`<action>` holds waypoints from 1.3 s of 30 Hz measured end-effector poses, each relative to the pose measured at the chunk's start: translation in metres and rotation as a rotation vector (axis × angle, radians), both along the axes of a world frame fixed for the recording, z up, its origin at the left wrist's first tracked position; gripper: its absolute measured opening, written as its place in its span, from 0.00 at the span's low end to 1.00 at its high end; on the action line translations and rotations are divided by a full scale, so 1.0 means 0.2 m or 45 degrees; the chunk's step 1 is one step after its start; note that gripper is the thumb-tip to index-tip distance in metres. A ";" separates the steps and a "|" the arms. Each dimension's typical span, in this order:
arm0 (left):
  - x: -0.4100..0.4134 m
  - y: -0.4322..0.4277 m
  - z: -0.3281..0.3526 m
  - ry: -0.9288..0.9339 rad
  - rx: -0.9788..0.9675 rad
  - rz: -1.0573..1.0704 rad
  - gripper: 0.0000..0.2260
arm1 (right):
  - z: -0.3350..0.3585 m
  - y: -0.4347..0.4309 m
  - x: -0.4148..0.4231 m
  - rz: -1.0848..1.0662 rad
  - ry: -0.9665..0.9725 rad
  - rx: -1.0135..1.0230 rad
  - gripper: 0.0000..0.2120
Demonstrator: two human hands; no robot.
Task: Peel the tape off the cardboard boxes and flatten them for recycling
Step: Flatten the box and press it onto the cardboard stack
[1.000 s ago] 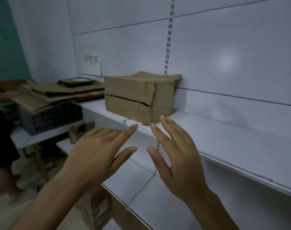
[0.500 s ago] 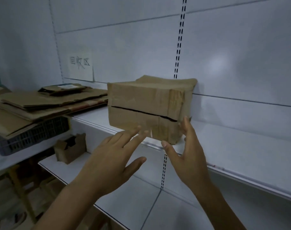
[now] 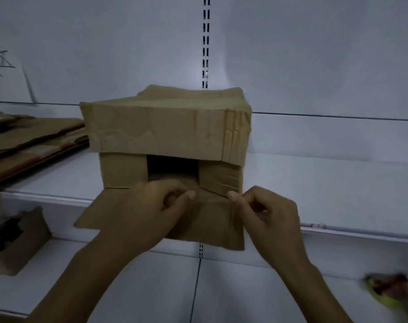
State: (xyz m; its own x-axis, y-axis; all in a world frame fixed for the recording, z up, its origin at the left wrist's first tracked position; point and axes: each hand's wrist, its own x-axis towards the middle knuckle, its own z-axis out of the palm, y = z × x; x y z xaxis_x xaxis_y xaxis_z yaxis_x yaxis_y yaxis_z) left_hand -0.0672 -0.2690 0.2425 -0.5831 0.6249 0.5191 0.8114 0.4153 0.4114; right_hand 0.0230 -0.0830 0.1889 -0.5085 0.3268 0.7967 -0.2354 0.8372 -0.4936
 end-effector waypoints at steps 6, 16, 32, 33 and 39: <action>-0.29 -0.12 -0.02 0.431 -0.365 0.335 0.25 | 0.26 -0.30 -0.09 -0.411 -0.495 0.880 0.16; -0.38 -0.17 -0.16 0.314 0.356 -0.023 0.14 | 0.39 -0.51 -0.26 -1.009 -1.046 1.093 0.09; -0.54 -0.14 -0.07 0.095 0.197 0.351 0.41 | 0.32 -0.46 0.24 -0.613 -0.241 0.132 0.10; -0.55 -0.13 -0.07 0.107 0.171 0.357 0.36 | 0.30 -0.46 0.25 -0.549 -0.237 0.042 0.11; -0.54 -0.16 -0.05 0.038 0.213 0.064 0.38 | 0.14 -0.40 0.29 -0.271 -0.112 -0.406 0.17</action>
State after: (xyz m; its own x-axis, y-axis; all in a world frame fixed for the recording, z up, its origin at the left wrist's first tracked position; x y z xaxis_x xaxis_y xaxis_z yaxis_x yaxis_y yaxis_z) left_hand -0.1753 -0.3003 0.2323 -0.5941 0.4989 0.6310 0.8042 0.3836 0.4539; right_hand 0.0814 -0.1625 0.2171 -0.4647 0.6564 0.5943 -0.0183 0.6639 -0.7476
